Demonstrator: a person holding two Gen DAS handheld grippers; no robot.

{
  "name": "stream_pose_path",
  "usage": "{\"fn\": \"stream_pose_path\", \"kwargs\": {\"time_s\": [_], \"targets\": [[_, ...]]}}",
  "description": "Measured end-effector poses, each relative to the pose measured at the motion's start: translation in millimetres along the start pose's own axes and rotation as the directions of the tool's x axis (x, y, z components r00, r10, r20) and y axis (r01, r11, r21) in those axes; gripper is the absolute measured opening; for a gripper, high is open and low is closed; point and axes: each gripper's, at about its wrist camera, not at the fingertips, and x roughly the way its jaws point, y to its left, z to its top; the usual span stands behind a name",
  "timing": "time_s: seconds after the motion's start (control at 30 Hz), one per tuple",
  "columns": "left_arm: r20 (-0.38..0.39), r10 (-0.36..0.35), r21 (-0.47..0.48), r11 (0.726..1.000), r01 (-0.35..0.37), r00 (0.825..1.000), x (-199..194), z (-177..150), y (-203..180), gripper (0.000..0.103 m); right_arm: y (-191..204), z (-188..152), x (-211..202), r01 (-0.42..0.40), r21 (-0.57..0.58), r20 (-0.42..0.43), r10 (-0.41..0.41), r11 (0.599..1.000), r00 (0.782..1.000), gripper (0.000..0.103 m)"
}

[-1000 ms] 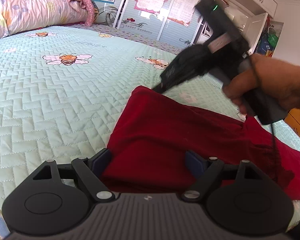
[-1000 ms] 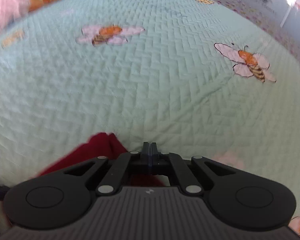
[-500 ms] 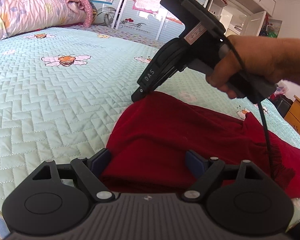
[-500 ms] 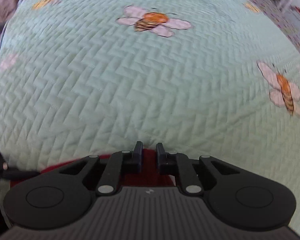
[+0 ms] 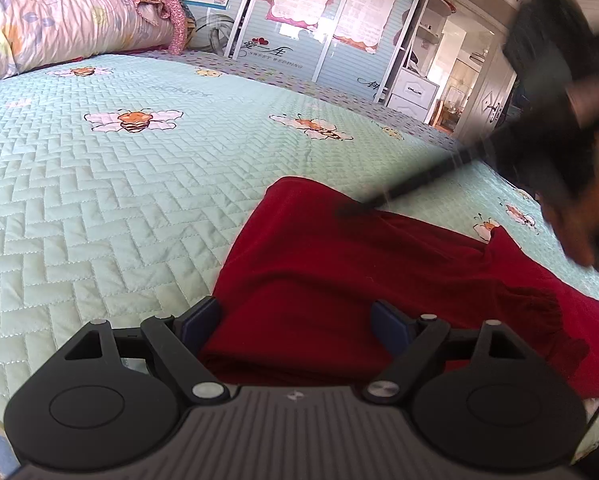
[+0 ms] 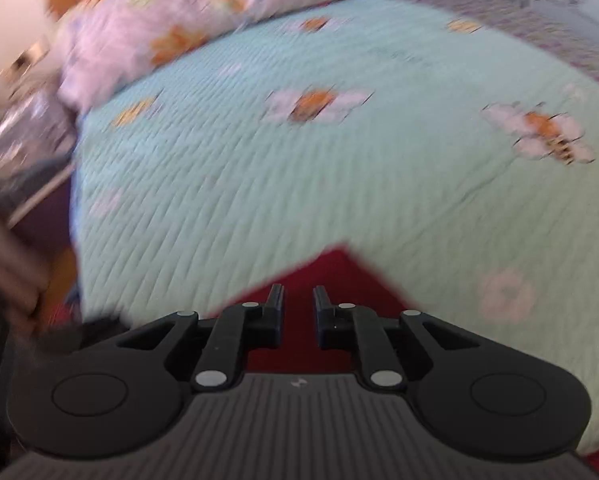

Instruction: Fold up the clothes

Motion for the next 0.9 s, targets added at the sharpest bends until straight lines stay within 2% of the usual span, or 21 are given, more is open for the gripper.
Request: {"fn": "stream_pose_path", "kwargs": {"time_s": [0.03, 0.07, 0.1, 0.17, 0.23, 0.27, 0.37, 0.43, 0.47, 0.5, 0.57, 0.6, 0.63, 0.7, 0.77, 0.8, 0.87, 0.9], "targets": [[0.0, 0.003, 0.003, 1.0, -0.003, 1.0, 0, 0, -1, 0.085, -6, -10, 8, 0.042, -0.01, -0.036, -0.042, 0.999, 0.998, 0.011], [-0.001, 0.008, 0.007, 1.0, -0.008, 1.0, 0, 0, -1, 0.085, -16, -19, 16, 0.154, -0.04, -0.047, -0.156, 0.987, 0.987, 0.006], [0.0, 0.013, 0.012, 1.0, -0.013, 1.0, 0, 0, -2, 0.085, -25, -25, 17, 0.221, -0.054, -0.024, -0.222, 0.974, 0.975, 0.0], [0.0, 0.023, 0.021, 0.999, -0.023, 1.0, 1, 0, -4, 0.086, -35, -26, 7, 0.249, 0.033, 0.05, -0.251, 0.968, 0.967, 0.003], [0.001, 0.029, 0.029, 0.999, -0.029, 1.0, 1, -1, -5, 0.086, -26, -28, -4, 0.333, 0.021, 0.1, -0.334, 0.943, 0.937, 0.005], [0.001, 0.032, 0.032, 0.999, -0.032, 1.0, 2, -1, -6, 0.087, -21, -31, -9, 0.305, 0.03, 0.114, -0.306, 0.952, 0.945, 0.007], [0.001, 0.038, 0.04, 0.999, -0.038, 0.999, 2, -2, -7, 0.088, -5, -41, -19, 0.135, 0.051, 0.139, -0.141, 0.989, 0.98, 0.007], [0.002, 0.042, 0.041, 0.998, -0.042, 0.999, 3, -2, -8, 0.088, 1, -48, -7, 0.063, 0.028, 0.077, -0.065, 0.998, 0.995, 0.009], [0.002, 0.045, 0.043, 0.998, -0.045, 0.999, 3, -2, -9, 0.088, -6, -52, -2, 0.098, 0.04, 0.075, -0.1, 0.994, 0.992, 0.008], [0.002, 0.048, 0.046, 0.998, -0.048, 0.999, 3, -2, -10, 0.088, -17, -56, 1, 0.151, 0.057, 0.08, -0.155, 0.987, 0.985, 0.0], [0.003, 0.053, 0.052, 0.997, -0.053, 0.999, 3, -3, -11, 0.088, -33, -62, 1, 0.246, 0.095, 0.105, -0.255, 0.965, 0.961, 0.0], [0.003, 0.054, 0.055, 0.997, -0.054, 0.999, 4, -3, -11, 0.088, -29, -62, -3, 0.29, 0.085, 0.127, -0.299, 0.953, 0.946, 0.0], [0.002, 0.054, 0.058, 0.997, -0.055, 0.999, 4, -3, -12, 0.089, -21, -62, -8, 0.336, 0.068, 0.149, -0.343, 0.939, 0.928, 0.009], [0.0, 0.055, 0.066, 0.996, -0.054, 0.999, 4, -3, -12, 0.09, -7, -66, -18, 0.3, 0.057, 0.171, -0.305, 0.952, 0.937, 0.009], [-0.001, 0.055, 0.069, 0.996, -0.055, 0.998, 4, -3, -12, 0.091, -5, -74, -23, 0.162, 0.115, 0.152, -0.178, 0.98, 0.972, 0.012], [-0.002, 0.056, 0.07, 0.996, -0.055, 0.998, 4, -3, -13, 0.091, -8, -81, -23, 0.144, 0.138, 0.131, -0.162, 0.98, 0.978, 0.015], [-0.003, 0.057, 0.071, 0.996, -0.056, 0.998, 4, -3, -13, 0.091, -22, -96, -25, 0.157, 0.211, 0.112, -0.183, 0.965, 0.977, 0.012], [-0.003, 0.057, 0.072, 0.996, -0.057, 0.998, 4, -3, -13, 0.091, -33, -103, -27, 0.172, 0.271, 0.122, -0.211, 0.947, 0.97, 0.0]]}}
